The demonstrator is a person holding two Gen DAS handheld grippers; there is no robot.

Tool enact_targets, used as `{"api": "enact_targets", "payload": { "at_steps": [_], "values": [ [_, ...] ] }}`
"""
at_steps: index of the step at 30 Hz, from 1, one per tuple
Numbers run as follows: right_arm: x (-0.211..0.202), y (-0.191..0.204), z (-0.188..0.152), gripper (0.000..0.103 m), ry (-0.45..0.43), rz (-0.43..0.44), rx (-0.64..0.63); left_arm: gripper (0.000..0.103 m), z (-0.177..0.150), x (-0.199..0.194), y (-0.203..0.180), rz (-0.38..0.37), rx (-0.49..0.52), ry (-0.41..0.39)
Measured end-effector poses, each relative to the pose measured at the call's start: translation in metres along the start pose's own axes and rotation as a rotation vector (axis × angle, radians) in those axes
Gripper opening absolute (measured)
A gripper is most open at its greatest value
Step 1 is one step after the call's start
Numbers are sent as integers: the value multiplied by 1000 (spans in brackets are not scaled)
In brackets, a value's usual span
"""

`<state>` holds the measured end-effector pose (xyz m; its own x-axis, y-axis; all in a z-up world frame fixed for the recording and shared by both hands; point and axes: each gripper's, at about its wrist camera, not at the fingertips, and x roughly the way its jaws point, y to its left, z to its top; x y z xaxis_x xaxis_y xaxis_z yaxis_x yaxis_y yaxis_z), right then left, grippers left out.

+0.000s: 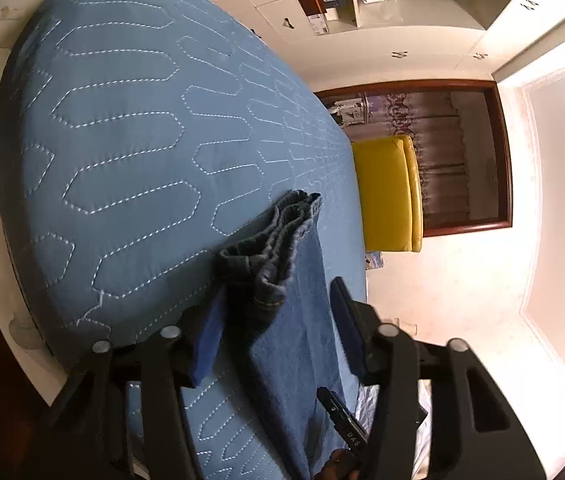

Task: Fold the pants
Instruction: 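Bring the open left tool down to the stacked leg hems, then close the left tool on the stacked leg hems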

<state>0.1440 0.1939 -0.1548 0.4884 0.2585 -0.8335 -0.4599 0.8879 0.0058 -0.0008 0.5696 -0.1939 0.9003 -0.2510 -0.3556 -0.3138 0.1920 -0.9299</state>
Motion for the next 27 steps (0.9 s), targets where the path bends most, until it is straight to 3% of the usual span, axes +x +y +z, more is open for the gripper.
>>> {"api": "enact_targets", "payload": {
  "at_steps": [4,8,10,12,16,19,21,25,27],
  "values": [
    [1,-2,1,74,2,7,7,44,1,5,0,-52,30,19],
    [2,-5,2,76,5,16,11,43,4,11,0,-30,48,32],
    [3,-5,2,76,4,14,10,34,6,12,1,-17,47,31],
    [3,-6,2,76,6,13,7,17,5,12,1,13,64,35],
    [1,-11,7,77,27,45,31,14,2,8,-19,72,139,16],
    [-3,-25,14,79,62,147,116,11,-9,3,-58,163,283,-16],
    [-4,-41,20,79,109,287,217,10,-24,2,-93,256,429,-44],
    [-4,-68,27,80,221,579,390,10,-85,12,-184,460,849,-108],
    [-4,-91,23,80,270,770,528,10,-123,22,-221,515,1037,-132]
  ]
}}
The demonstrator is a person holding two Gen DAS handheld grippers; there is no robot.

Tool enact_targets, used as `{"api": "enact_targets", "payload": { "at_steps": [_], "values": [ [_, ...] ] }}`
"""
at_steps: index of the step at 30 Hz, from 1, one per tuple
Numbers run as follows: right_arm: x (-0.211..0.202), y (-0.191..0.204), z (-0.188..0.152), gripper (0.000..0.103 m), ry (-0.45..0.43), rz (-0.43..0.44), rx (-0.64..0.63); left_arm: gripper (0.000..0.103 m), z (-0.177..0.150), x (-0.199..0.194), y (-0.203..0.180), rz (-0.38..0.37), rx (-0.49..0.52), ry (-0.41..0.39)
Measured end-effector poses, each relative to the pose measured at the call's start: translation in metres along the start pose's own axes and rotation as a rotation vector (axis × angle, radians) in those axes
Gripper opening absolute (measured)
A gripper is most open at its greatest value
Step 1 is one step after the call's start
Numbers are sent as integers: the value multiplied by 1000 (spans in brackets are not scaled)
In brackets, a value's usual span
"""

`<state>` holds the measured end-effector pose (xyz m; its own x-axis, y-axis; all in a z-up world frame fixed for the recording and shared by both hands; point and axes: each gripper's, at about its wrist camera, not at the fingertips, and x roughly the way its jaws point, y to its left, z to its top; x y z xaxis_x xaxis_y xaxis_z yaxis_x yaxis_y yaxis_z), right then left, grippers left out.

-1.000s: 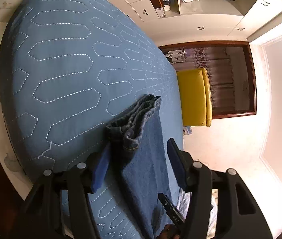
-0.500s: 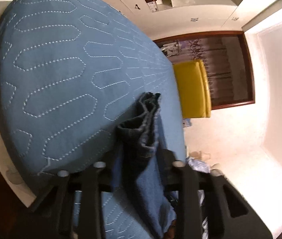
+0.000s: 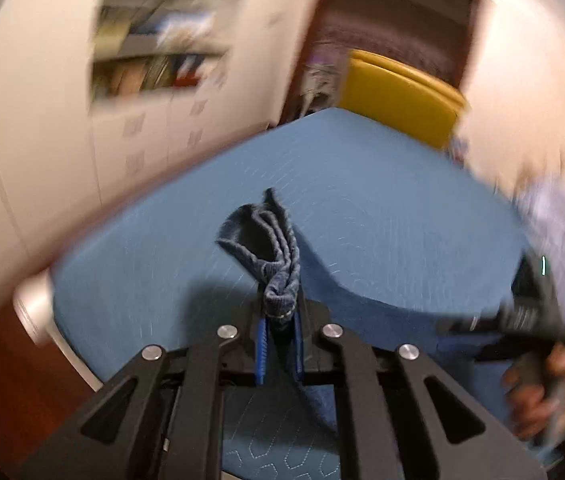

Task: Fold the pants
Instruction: 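Close the left tool on the stacked leg hems, then lift the hems with the left tool and fold them toward the waistband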

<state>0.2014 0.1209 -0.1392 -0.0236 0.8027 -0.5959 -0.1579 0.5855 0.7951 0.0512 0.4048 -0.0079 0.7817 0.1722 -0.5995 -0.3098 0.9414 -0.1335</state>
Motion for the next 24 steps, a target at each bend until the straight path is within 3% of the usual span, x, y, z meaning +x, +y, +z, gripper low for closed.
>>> {"api": "enact_targets", "payload": {
  "at_steps": [4,6,10,12,15,16,17,18,21,24],
  "values": [
    [-58,-41,-5,82,-48,235,169,10,-7,-30,-136,44,406,-93],
    [-96,-73,-17,84,-104,263,221,10,-27,-34,-192,34,539,-108],
    [-137,-121,-43,85,-157,235,272,10,-110,-18,-290,2,730,-96],
    [-144,-136,-53,85,-167,213,292,10,-146,-7,-311,-8,784,-78],
    [-145,-150,-63,84,-165,193,302,18,-197,14,-327,69,913,-85],
    [-145,-148,-64,84,-163,190,278,24,-208,17,-327,98,945,-98],
    [-145,-145,-64,84,-158,175,259,47,-215,17,-325,123,968,-116],
    [-144,-143,-64,84,-154,157,246,63,-220,15,-322,158,991,-155],
    [-139,-140,-61,84,-149,122,234,64,-223,12,-320,180,1048,-193],
    [-133,-139,-61,84,-149,116,233,60,-224,14,-317,153,1084,-171]
  ]
}}
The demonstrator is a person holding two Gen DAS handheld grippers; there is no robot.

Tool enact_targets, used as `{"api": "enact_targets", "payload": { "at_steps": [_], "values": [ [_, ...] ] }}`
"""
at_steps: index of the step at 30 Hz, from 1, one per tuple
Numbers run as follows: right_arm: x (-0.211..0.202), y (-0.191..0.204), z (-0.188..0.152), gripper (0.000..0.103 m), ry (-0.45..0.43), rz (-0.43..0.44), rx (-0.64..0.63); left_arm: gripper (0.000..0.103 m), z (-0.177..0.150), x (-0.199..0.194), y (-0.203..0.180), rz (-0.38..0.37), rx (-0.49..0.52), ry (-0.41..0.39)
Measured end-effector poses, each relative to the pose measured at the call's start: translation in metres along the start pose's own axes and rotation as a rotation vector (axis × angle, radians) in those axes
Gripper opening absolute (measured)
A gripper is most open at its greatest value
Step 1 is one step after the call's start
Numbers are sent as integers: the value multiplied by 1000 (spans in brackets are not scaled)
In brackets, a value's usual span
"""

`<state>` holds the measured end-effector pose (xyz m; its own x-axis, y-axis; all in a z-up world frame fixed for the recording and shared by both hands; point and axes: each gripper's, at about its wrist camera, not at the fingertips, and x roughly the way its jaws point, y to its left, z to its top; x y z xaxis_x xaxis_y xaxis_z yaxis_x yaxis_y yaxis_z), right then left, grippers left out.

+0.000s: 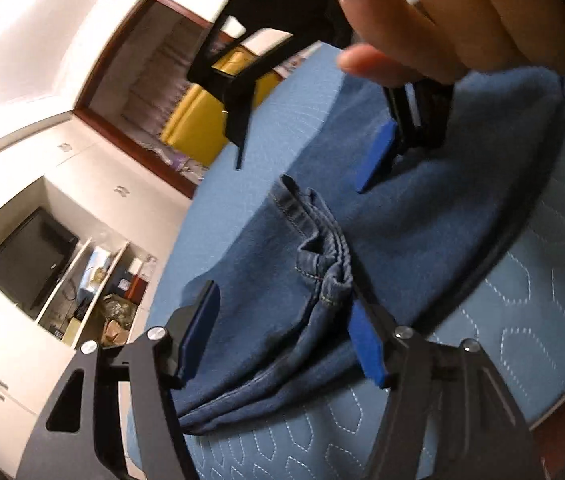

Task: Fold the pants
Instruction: 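Lift the hems with the left tool and fold them toward the waistband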

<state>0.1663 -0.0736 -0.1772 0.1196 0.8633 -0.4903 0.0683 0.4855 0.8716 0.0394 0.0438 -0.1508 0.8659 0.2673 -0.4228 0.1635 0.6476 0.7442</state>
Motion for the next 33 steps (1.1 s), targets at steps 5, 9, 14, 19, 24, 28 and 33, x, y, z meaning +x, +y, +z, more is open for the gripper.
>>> {"api": "enact_targets", "payload": {
  "at_steps": [5,9,14,19,24,28,33],
  "values": [
    [8,0,5,84,16,3,18,55,5,6,-2,-171,21,-10],
    [9,-4,10,84,34,-15,37,26,0,18,13,-311,23,2],
    [12,-1,11,84,43,-15,48,22,-3,6,6,-228,54,-41],
    [10,-9,10,84,72,29,99,22,3,-4,39,-206,-90,-73],
    [17,-10,2,84,143,114,152,22,8,-4,60,-209,-135,-89],
    [30,-1,7,84,166,139,146,22,14,-13,60,-206,-134,-98],
    [44,7,33,60,163,109,127,22,22,-31,36,-150,-54,-114]
  ]
}}
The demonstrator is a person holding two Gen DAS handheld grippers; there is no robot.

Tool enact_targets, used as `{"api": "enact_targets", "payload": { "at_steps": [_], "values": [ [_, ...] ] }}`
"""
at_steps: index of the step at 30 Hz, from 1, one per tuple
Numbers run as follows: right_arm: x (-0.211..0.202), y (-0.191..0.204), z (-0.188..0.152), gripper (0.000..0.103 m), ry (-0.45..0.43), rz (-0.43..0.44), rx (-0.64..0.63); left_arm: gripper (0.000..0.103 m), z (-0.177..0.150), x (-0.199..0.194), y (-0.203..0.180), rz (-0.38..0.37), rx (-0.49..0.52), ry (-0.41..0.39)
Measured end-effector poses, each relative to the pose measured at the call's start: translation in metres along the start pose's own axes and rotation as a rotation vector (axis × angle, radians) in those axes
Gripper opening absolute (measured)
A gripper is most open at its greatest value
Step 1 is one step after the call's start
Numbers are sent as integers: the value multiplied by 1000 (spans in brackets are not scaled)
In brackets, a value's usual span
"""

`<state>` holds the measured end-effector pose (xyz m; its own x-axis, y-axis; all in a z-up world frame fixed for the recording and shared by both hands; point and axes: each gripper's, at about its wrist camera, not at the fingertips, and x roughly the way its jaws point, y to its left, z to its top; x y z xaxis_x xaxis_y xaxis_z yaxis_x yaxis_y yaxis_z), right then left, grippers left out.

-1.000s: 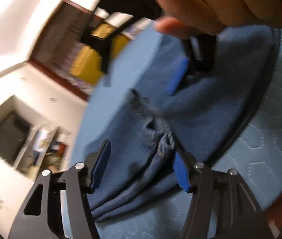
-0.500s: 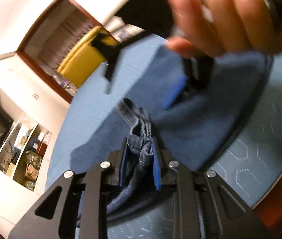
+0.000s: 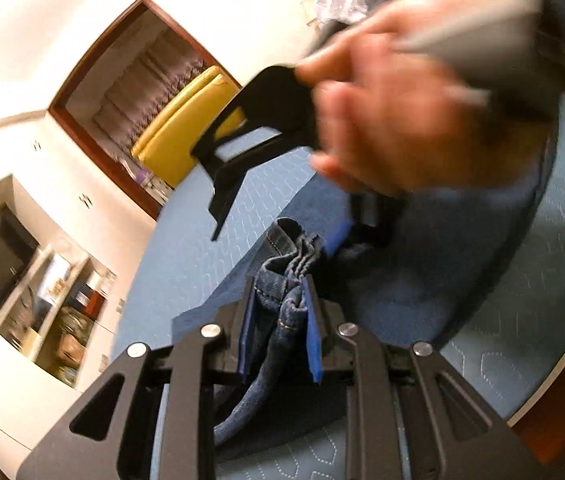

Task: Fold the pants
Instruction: 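Lift the hems with the left tool and fold them toward the waistband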

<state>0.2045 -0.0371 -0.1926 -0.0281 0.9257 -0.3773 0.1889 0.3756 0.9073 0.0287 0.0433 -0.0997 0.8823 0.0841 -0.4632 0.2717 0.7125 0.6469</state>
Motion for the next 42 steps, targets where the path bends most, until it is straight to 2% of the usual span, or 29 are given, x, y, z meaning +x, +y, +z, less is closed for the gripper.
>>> {"api": "enact_targets", "payload": {
  "at_steps": [1,2,3,9,13,14,16,18,19,20,22,23,26,28,30,34,35,36,37,38,39,40,41,42],
  "values": [
    [1,4,3,50,11,-22,-21,22,-2,-1,-10,14,24,5],
    [2,7,4,28,20,-46,-35,22,-3,0,-16,20,32,13],
    [2,9,4,16,29,-71,-50,22,-2,2,-23,25,33,22],
    [-35,26,14,15,-38,-215,-164,21,28,11,-58,79,120,-11],
    [-60,28,22,15,-93,-360,-248,21,50,27,-82,92,134,-9],
    [-62,22,25,15,-96,-412,-260,22,51,34,-92,90,143,-1],
    [-59,3,29,15,-66,-443,-258,31,50,39,-107,80,163,16],
    [-61,-11,30,16,-50,-410,-251,42,44,36,-114,105,180,17],
    [-64,-14,32,16,-48,-384,-235,50,40,32,-112,107,163,21],
    [-67,-18,33,19,-43,-355,-210,53,37,29,-109,107,142,24],
    [-68,-19,36,31,-38,-305,-192,54,30,25,-104,115,133,32],
    [-69,-18,36,39,-34,-285,-196,54,29,24,-103,120,144,30],
    [-68,-13,33,47,-37,-292,-197,54,29,26,-105,106,182,30],
    [-69,-9,32,54,-44,-290,-198,53,31,31,-105,68,210,40],
    [-72,-9,32,55,-41,-293,-200,53,33,34,-99,-4,221,58],
    [-80,-18,33,54,-36,-265,-174,53,35,43,-77,-219,162,92],
    [-78,-17,34,54,-38,-266,-173,49,36,46,-71,-265,139,104],
    [-78,-17,34,54,-40,-264,-166,29,36,48,-67,-312,119,113],
    [-77,-18,34,54,-42,-262,-162,21,36,46,-70,-349,127,115],
    [-79,-19,34,54,-43,-261,-159,13,35,38,-83,-298,187,95],
    [-81,-21,33,54,-43,-261,-161,8,33,34,-92,-252,234,82],
    [-84,-23,33,53,-46,-264,-163,6,27,27,-107,-169,308,61],
    [-82,-22,34,50,-52,-273,-163,5,24,24,-113,-134,316,55],
    [-81,-22,34,41,-57,-292,-168,4,22,22,-117,-120,300,56]
  ]
}}
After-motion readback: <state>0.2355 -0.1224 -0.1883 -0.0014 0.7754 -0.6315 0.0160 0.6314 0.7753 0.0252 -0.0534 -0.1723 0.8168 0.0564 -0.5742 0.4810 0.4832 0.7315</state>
